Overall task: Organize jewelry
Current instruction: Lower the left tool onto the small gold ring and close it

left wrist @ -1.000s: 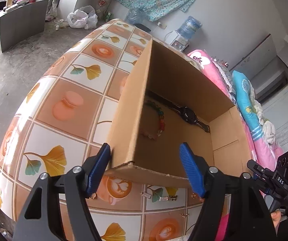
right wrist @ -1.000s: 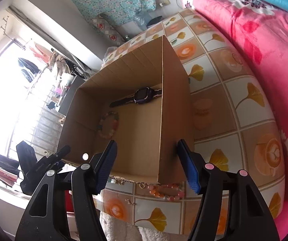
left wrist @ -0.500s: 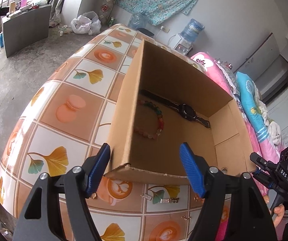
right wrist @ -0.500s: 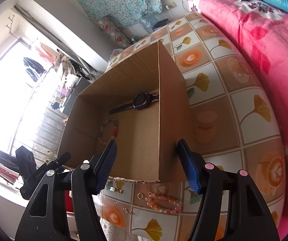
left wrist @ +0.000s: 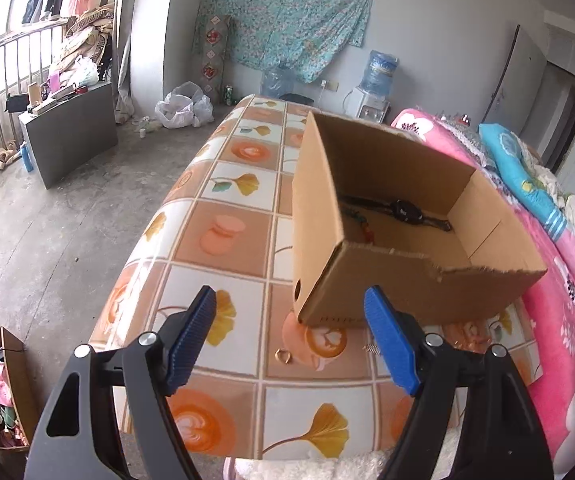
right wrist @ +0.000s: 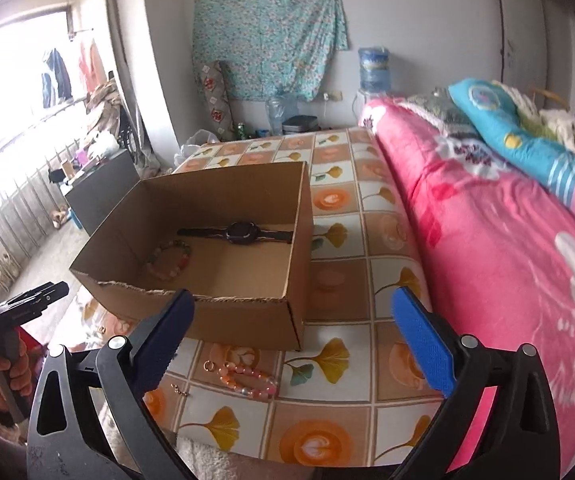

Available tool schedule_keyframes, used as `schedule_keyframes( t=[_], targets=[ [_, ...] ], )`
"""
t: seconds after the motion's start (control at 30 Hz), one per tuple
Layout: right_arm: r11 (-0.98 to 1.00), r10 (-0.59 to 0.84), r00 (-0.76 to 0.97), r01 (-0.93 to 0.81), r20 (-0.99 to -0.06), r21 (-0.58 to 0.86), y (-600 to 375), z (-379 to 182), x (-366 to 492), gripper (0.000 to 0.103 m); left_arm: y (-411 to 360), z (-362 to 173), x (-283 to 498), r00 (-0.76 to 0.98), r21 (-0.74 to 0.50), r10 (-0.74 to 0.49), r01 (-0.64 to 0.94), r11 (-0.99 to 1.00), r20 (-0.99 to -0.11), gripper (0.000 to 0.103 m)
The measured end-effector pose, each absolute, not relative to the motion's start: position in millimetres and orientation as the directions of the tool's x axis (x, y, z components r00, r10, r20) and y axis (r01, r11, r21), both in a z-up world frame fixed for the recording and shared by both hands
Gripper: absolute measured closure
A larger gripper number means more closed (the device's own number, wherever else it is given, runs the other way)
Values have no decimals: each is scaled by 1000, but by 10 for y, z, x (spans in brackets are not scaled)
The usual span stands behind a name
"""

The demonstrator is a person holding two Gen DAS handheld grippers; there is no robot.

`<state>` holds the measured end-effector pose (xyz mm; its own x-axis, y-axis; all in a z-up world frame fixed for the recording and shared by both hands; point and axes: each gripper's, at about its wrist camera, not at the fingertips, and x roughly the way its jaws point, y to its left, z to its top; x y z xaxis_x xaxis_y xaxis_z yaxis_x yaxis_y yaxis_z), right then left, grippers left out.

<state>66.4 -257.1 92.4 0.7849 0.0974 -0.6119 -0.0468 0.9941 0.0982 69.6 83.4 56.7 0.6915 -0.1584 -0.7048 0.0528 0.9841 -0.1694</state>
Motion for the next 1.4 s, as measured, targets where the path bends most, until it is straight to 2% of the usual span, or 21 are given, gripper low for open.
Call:
schedule_keyframes(
  t=[0.13, 0.23, 0.37, 0.43, 0.53, 0.57, 0.7, 0.73, 0.9, 0.97, 1.23, 1.3, 1.4],
  targets=[
    [992, 114, 781, -117, -614, 35, -2262, 904, 458, 8, 768, 320, 537, 673, -96, -128, 85, 992, -728, 29],
    [985, 165, 733, -154, -660, 76, -2050, 728, 442, 8, 696, 168, 466, 664, -48, -111, 112, 993, -739, 29],
    [988, 147, 672, -136, -726, 74, -1793, 495, 497, 8, 583, 54, 415, 657, -4, -112, 163, 987, -746, 37],
    [986, 154, 693, -158, -704, 61, -1686, 509, 469, 8, 566, 38, 384, 657, 1, -124, 186, 983, -743, 41],
    [984, 106, 776, -171, -622, -46, -1518, 549, 361, 8, 562, 28, 351, 660, 1, -142, 212, 977, -737, 46],
    [980, 107, 772, -187, -627, -62, -1461, 510, 356, 8, 568, 23, 342, 660, -3, -151, 220, 975, -736, 47],
    [975, 197, 691, -214, -695, 64, -1415, 292, 440, 9, 580, 3, 322, 656, -19, -184, 251, 968, -732, 57],
    [975, 205, 679, -206, -705, 85, -1411, 256, 455, 10, 576, -9, 328, 656, -10, -182, 258, 966, -733, 60],
    [957, 288, 583, -199, -760, 210, -1380, 39, 573, 36, 553, -88, 417, 636, -3, -190, 284, 959, -748, 72],
    [950, 311, 552, -198, -774, 240, -1377, -16, 614, 42, 547, -107, 462, 633, 5, -187, 289, 957, -752, 75],
    [931, 363, 520, -230, -773, 282, -1384, -45, 630, 45, 596, -138, 642, 635, 44, -160, 293, 955, -756, 79],
    [928, 371, 518, -242, -771, 284, -1380, -31, 629, 51, 590, -180, 678, 623, 54, -160, 310, 949, -765, 81],
    [922, 383, 513, -258, -768, 288, -1359, -28, 634, 54, 599, -208, 711, 621, 61, -173, 338, 939, -765, 83]
  ],
)
